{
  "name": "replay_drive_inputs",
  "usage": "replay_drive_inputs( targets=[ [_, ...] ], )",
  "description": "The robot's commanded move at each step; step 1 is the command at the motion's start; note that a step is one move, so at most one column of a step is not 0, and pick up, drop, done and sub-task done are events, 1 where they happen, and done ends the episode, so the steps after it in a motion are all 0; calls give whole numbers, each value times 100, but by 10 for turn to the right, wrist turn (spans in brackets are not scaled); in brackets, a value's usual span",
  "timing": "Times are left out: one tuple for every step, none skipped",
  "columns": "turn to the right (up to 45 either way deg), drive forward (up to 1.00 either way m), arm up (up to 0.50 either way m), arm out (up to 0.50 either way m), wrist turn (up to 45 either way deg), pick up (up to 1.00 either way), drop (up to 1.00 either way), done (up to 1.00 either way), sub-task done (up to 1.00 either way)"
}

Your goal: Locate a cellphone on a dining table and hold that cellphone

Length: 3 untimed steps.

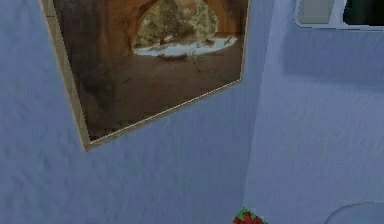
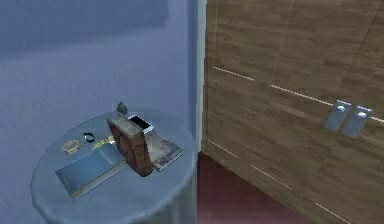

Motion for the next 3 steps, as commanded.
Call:
replay_drive_inputs(
  targets=[
    [-120, 0, 0, 0, 0, 0, 0, 0, 0],
    [-30, 0, 0, 0, 0, 0, 0, 0, 0],
    [450, 0, 0, 0, 0, 0, 0, 0, 0]
  ],
)
